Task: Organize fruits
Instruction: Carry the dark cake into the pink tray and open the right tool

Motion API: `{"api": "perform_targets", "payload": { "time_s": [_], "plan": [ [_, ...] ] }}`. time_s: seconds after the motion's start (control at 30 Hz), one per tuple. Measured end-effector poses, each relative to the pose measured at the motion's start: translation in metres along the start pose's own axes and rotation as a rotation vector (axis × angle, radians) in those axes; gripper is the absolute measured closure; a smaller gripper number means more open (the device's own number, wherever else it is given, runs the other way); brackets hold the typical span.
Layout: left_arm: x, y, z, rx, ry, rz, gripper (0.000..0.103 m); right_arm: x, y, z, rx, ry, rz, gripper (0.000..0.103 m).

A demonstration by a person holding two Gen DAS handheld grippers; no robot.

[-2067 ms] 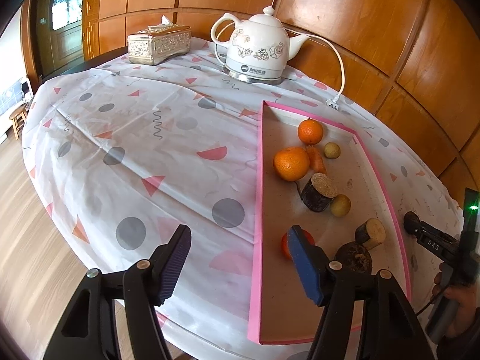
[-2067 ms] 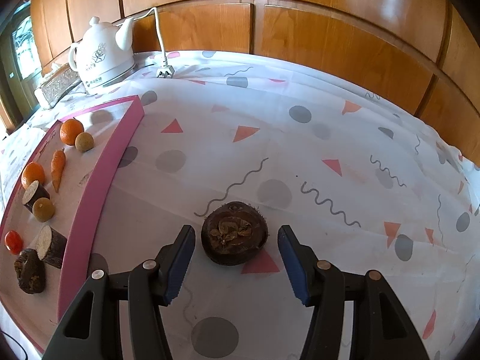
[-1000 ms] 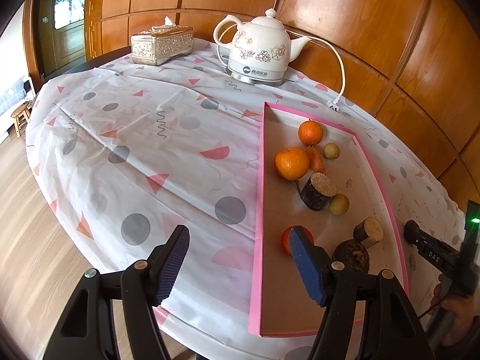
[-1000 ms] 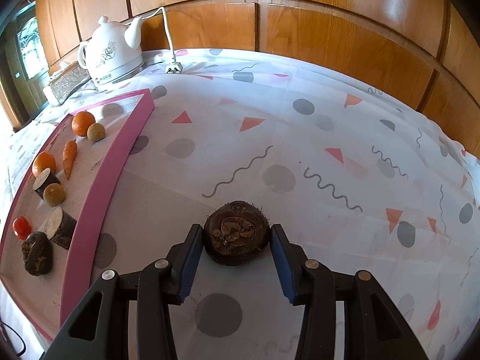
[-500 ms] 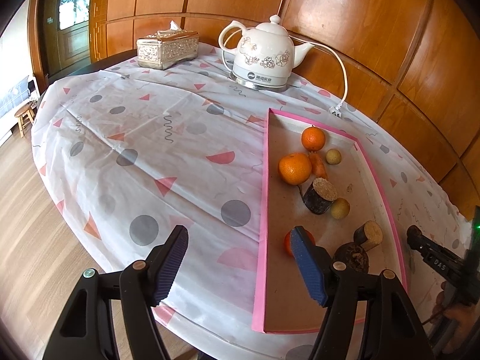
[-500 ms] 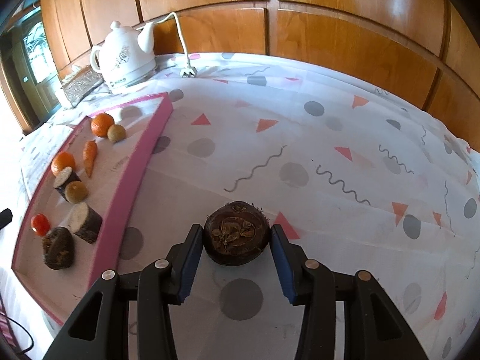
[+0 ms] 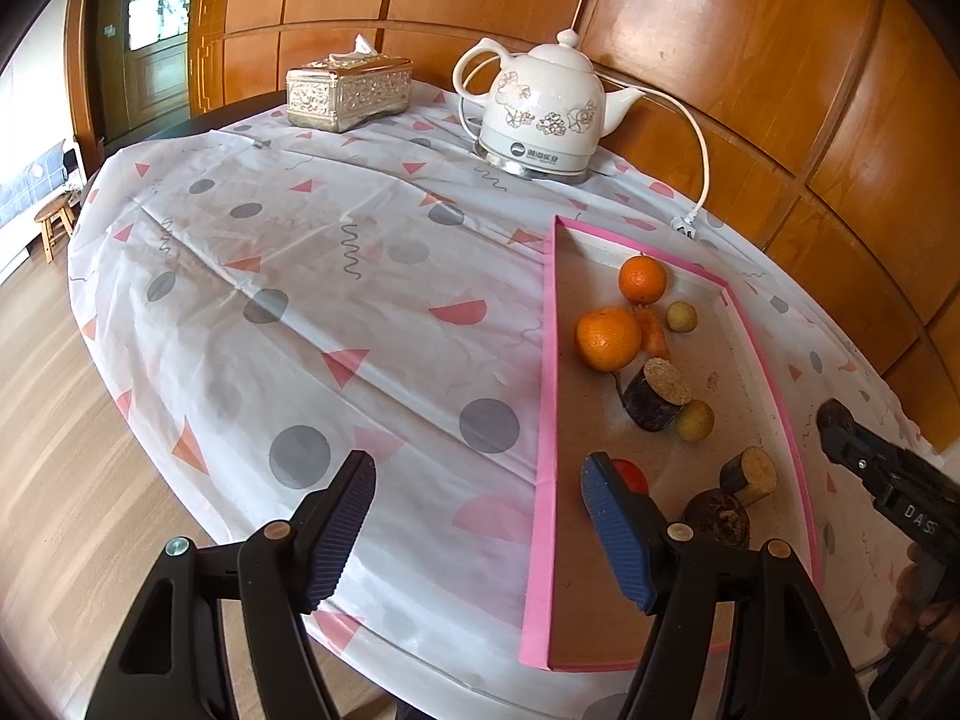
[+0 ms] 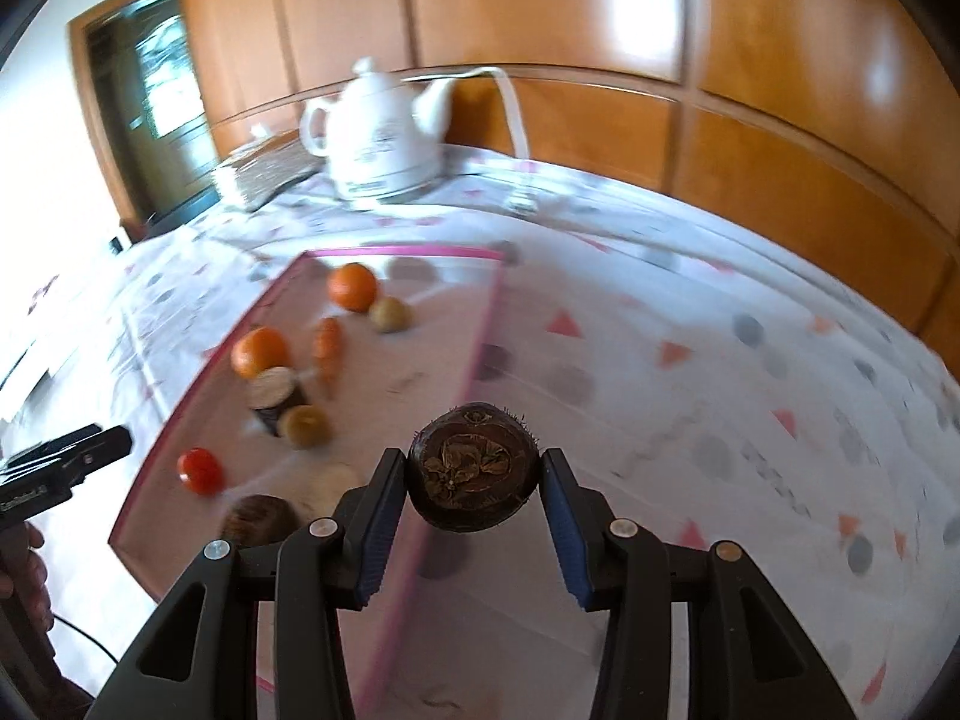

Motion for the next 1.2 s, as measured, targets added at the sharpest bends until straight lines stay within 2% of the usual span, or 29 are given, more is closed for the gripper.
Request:
{"api": "perform_targets", "payload": {
  "time_s": [0.2, 0.47, 0.73, 1.2],
  "plan": [
    [-0.006, -0.003, 0.0, -0.006, 0.015, -0.01, 0.031, -0.033, -0.02, -0.009, -0.023, 0.119, -0.003, 0.057],
    [-0.01, -0.007, 0.001, -0.016, 0.02, -0.022, 0.031, -0.049, -0.056, -0.011, -0.089, 0.182, 0.007, 0.057],
    [-0.011, -0.01, 0.003, -0.026, 0.019, -0.029, 0.031, -0.056, -0.071, -0.008, -0.112, 0.202, 0.019, 0.057],
    [-0.007, -0.007, 0.003, -0.017, 0.01, -0.027, 0.029, -0.055, -0.064, -0.005, -0.087, 0.168, 0.029, 0.053]
  ]
}}
Point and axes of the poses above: each gripper's, at about its wrist camera, not at the fingertips, and y roughly against the way its jaws point, x to its right, z to its underside, the point moved 6 cm from there along -y, roughly the way its jaws point, and after that the axes turned 3 degrees about z, right-handed, at the moved point
